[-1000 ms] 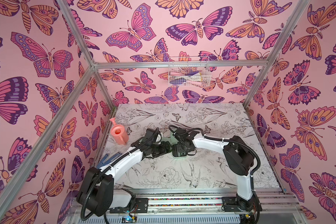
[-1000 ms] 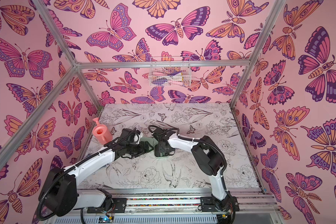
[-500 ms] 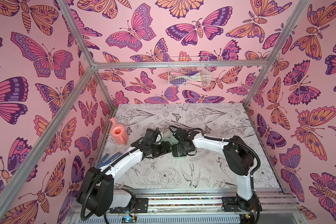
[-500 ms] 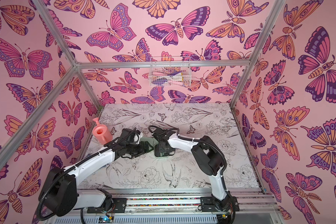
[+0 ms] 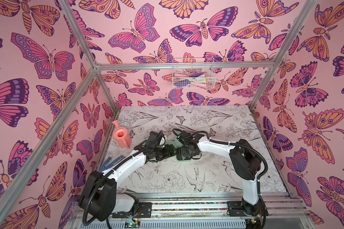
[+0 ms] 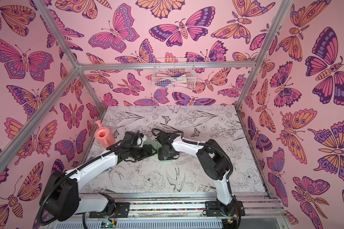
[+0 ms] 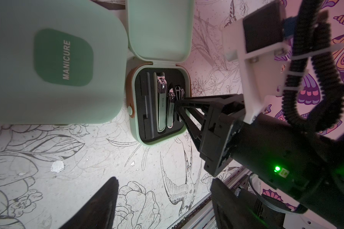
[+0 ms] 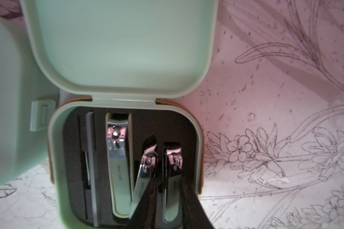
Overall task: Organize nail clipper sets
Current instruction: Place the nail clipper in the storage box, then adjust the nail clipper in the storage box.
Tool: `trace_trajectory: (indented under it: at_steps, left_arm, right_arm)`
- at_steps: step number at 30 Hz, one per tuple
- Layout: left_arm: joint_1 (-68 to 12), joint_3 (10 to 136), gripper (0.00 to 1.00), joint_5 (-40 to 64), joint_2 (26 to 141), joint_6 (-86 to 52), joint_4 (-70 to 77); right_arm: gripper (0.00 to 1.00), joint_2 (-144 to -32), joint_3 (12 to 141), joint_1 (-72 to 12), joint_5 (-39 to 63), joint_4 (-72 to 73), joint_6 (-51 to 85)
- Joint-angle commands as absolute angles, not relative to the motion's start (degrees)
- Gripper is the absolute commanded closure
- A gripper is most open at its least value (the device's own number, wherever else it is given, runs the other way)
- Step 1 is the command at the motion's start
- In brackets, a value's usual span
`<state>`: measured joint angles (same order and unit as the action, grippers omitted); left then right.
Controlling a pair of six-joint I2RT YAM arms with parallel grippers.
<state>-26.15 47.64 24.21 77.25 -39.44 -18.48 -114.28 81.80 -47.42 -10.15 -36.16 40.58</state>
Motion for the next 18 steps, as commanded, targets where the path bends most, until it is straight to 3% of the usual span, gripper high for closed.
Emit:
trace_trajectory:
  at_steps: [1,8,18]
  left_arm:
    - [-25.75,46.84,0.25,24.65,76.4,-39.02,-19.56]
    - [-25.77,47.11,0.25,24.75,76.8,-39.11,-19.4]
    - [-25.79,47.44,0.25,24.99,77.45,-39.11,-19.33]
  right_arm:
    - [0.75,-111.04,82.31,-47.9,-10.17,-38.05,40.69]
    - [0.77,-110.02,82.16,-47.9,-9.74,-38.41,40.34]
    - [0.9,-111.89,81.46,-47.9,-8.35,-37.53,40.43]
